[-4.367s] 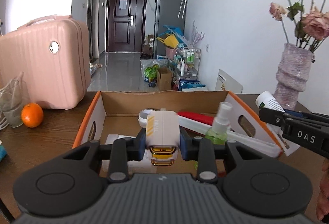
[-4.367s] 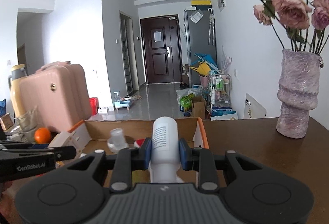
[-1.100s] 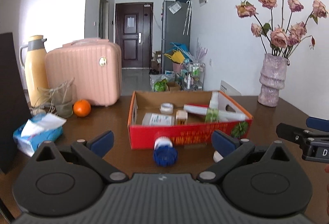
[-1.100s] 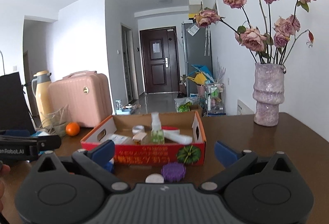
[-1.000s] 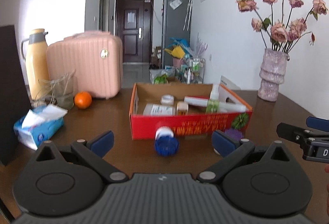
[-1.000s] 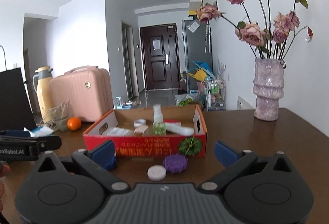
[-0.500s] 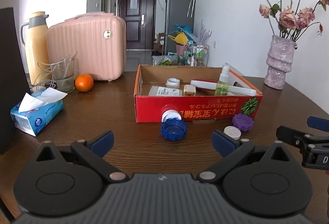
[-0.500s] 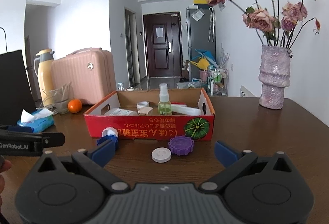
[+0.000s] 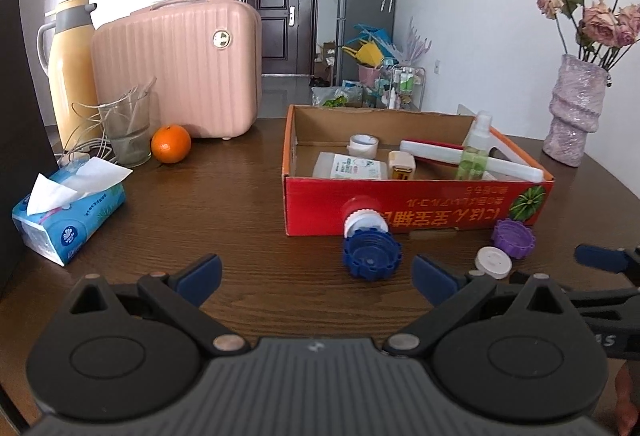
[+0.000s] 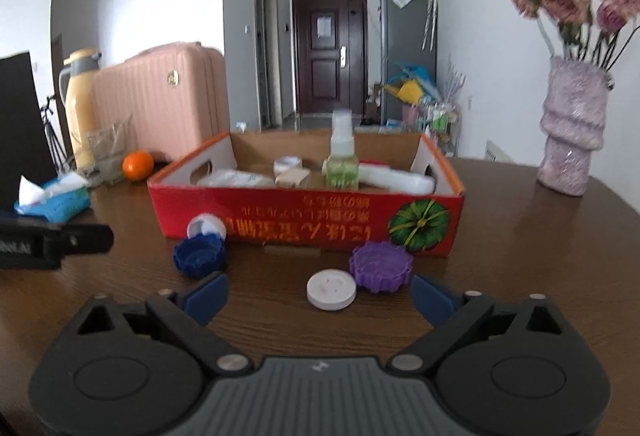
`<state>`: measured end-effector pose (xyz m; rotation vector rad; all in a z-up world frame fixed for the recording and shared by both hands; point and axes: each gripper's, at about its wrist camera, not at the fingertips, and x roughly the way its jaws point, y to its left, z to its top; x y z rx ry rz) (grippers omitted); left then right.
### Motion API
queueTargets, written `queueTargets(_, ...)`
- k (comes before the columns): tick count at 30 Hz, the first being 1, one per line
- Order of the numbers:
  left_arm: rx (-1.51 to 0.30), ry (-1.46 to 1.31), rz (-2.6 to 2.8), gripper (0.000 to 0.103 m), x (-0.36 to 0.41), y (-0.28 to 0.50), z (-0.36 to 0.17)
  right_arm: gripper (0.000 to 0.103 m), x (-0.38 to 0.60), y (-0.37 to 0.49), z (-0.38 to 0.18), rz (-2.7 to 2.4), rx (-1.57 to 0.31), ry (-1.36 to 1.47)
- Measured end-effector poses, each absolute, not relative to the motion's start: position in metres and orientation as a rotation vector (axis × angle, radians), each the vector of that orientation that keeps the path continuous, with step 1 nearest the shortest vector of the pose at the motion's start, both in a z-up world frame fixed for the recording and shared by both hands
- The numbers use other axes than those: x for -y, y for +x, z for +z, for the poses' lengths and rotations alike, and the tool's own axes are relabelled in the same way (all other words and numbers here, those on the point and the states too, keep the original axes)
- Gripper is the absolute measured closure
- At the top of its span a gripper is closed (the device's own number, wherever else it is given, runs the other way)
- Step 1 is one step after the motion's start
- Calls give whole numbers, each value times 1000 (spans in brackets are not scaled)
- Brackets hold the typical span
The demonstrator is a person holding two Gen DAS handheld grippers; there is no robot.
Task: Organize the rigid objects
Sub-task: 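Withdraw both tools from the box back to the caps on the table, then close the right tool on the white round lid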
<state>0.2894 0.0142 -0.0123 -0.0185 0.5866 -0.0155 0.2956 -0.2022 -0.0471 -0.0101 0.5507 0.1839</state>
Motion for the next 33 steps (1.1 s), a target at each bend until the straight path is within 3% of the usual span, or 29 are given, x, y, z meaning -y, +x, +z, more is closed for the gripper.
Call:
queueTargets(9, -614, -28, 4, 0, -21, 306, -21, 38, 191, 338, -69, 178, -642, -23)
queueTargets(25, -648, -16, 19, 0, -17, 324, -32, 52, 191, 363, -82, 163, -683, 1)
queueTargets(29, -653, -7, 22, 0, -14, 327, -35, 64, 191, 363, -82, 160, -676, -8)
queueTargets(33, -657, -6, 29, 0, -9, 330, -36, 65, 196, 361, -80, 174, -673, 21)
